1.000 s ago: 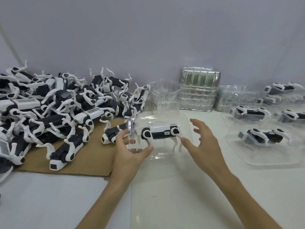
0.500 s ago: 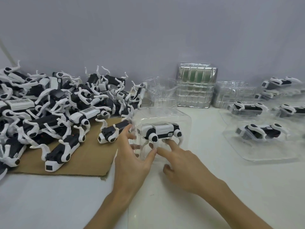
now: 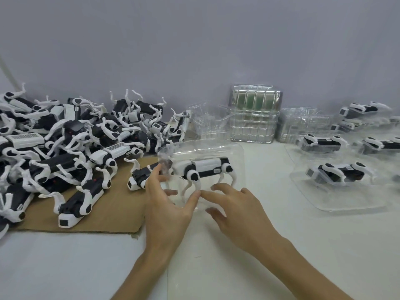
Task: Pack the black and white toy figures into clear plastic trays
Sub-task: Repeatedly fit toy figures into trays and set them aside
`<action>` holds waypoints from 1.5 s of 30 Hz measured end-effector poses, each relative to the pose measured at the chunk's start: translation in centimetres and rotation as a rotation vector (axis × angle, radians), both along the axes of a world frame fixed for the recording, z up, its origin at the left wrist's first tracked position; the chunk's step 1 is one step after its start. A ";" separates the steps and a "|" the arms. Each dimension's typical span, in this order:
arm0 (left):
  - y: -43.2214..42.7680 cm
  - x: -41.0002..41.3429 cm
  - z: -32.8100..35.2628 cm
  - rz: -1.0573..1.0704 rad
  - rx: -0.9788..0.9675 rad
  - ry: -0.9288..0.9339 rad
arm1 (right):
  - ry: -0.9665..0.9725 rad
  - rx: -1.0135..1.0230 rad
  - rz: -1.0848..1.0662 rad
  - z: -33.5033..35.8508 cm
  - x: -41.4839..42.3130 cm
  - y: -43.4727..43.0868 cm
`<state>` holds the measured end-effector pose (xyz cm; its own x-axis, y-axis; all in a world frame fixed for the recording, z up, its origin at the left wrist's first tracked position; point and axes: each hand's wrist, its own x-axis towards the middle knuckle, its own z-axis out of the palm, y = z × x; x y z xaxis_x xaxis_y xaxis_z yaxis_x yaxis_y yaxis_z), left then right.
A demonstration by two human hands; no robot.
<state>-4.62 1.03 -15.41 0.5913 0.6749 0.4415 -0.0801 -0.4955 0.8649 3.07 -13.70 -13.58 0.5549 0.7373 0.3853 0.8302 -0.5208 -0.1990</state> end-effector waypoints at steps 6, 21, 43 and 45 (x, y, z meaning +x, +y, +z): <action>1.8 0.0 0.4 -0.205 -0.274 0.070 | -0.088 0.222 -0.046 0.4 0.2 -0.1; 1.4 0.0 0.2 -0.328 -0.093 0.301 | 0.108 0.067 0.003 0.9 1.6 -1.0; 3.6 1.0 -0.5 -0.157 -0.356 0.165 | 0.023 0.458 -0.087 2.8 5.5 -2.8; 3.4 1.0 -0.3 -0.153 -0.357 0.166 | -0.007 0.334 -0.137 2.9 6.7 -2.4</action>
<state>-3.62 4.39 -15.76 0.7401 0.6670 0.0856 0.0258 -0.1554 0.9875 9.77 -16.13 -10.70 0.6365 0.4890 0.5964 0.7590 -0.5345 -0.3718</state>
